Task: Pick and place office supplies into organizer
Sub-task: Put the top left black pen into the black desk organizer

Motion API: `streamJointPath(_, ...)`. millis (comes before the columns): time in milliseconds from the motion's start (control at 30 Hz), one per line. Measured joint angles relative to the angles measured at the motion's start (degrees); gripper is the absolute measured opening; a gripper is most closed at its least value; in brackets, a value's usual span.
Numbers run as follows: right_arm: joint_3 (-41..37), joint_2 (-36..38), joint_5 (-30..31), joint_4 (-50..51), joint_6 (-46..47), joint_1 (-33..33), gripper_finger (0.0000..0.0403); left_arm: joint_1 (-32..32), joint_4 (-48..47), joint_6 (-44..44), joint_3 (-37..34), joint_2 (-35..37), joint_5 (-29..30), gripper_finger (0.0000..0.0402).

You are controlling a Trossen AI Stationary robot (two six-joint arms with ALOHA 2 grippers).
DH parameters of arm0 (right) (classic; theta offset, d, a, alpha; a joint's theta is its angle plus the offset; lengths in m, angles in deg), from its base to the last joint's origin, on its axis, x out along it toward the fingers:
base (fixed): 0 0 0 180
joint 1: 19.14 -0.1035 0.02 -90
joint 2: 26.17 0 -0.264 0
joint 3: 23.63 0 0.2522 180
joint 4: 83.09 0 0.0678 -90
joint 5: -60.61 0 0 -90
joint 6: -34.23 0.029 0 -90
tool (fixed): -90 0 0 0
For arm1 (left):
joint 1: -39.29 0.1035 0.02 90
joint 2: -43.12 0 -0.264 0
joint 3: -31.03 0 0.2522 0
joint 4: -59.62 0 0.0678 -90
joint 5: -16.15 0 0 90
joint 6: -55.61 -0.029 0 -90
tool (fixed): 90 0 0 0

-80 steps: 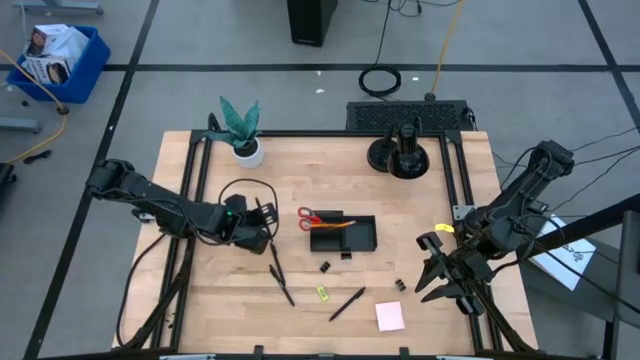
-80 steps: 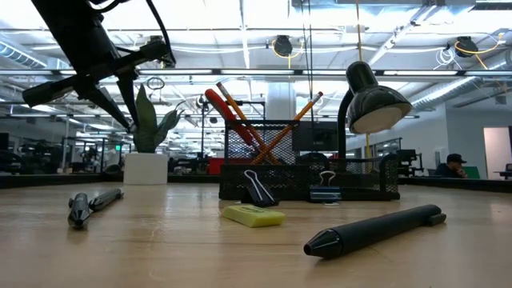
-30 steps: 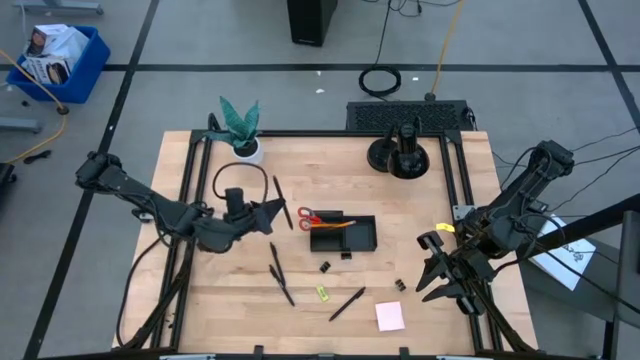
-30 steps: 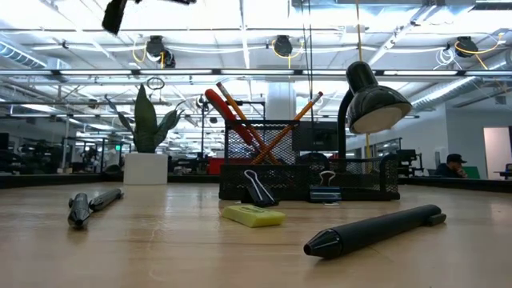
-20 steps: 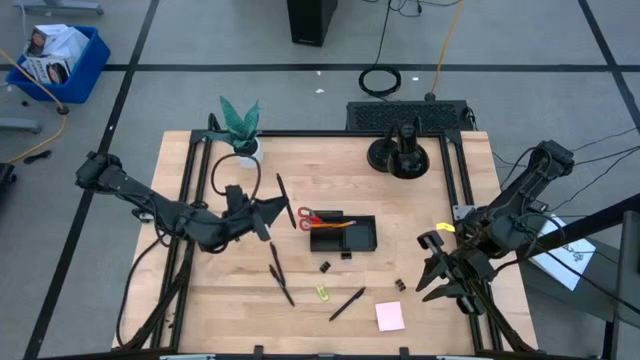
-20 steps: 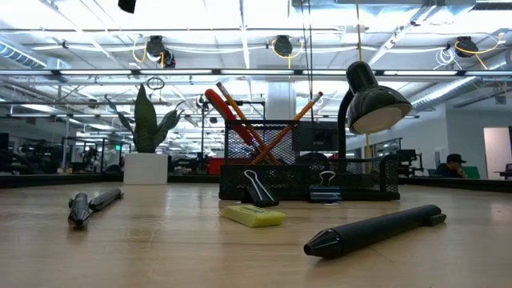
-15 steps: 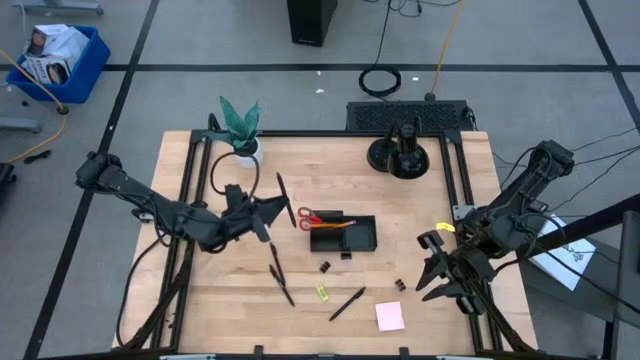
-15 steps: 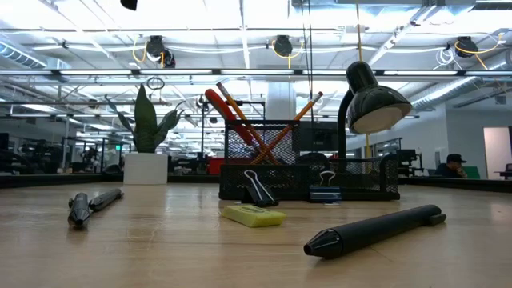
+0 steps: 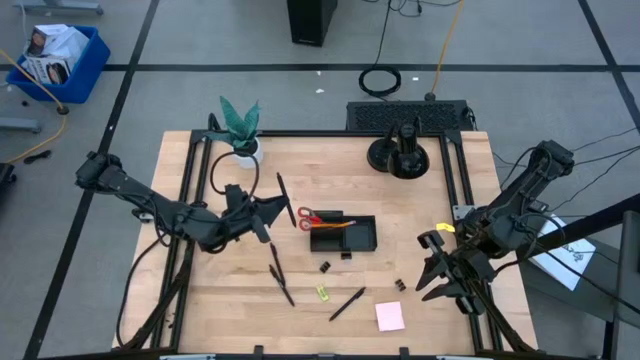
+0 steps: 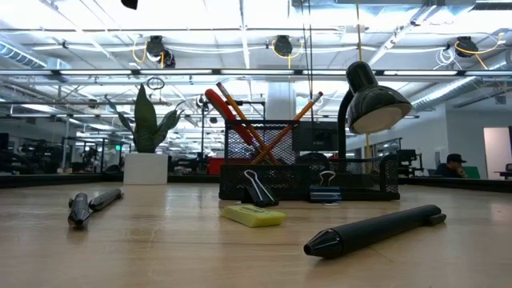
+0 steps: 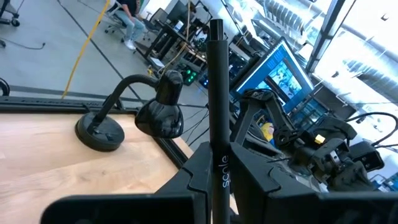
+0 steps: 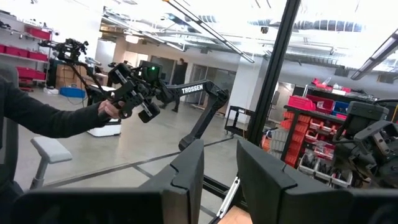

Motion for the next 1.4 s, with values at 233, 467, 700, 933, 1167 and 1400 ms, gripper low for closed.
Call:
streamJointPath(233,0.0,0.0,0.0,0.0,-0.6,0.0,0.0089,0.5,0.8,-2.4,0.0,-1.4,-1.1,0.0044)
streamJointPath(467,0.0,0.0,0.0,0.0,-1.2,0.0,0.0089,3.8,7.6,-8.1,0.3,-5.8,-7.5,0.0044)
streamJointPath(700,0.0,0.0,0.0,1.7,-1.1,0.0,0.0089,7.7,9.9,-12.4,0.4,-6.4,-14.6,0.0044)
streamJointPath(933,0.0,0.0,0.0,6.6,-1.3,0.1,0.0089,9.8,9.9,-22.4,0.4,-6.4,-20.0,0.0044)
streamJointPath(1167,0.0,0.0,0.1,5.9,-1.5,0.1,0.0089,11.1,9.8,-26.1,0.4,-6.4,-21.7,0.0044)
streamJointPath(1400,0.0,0.0,6.8,4.7,-2.2,0.1,0.0089,11.4,9.8,-27.9,0.4,-6.4,-25.5,0.0044)
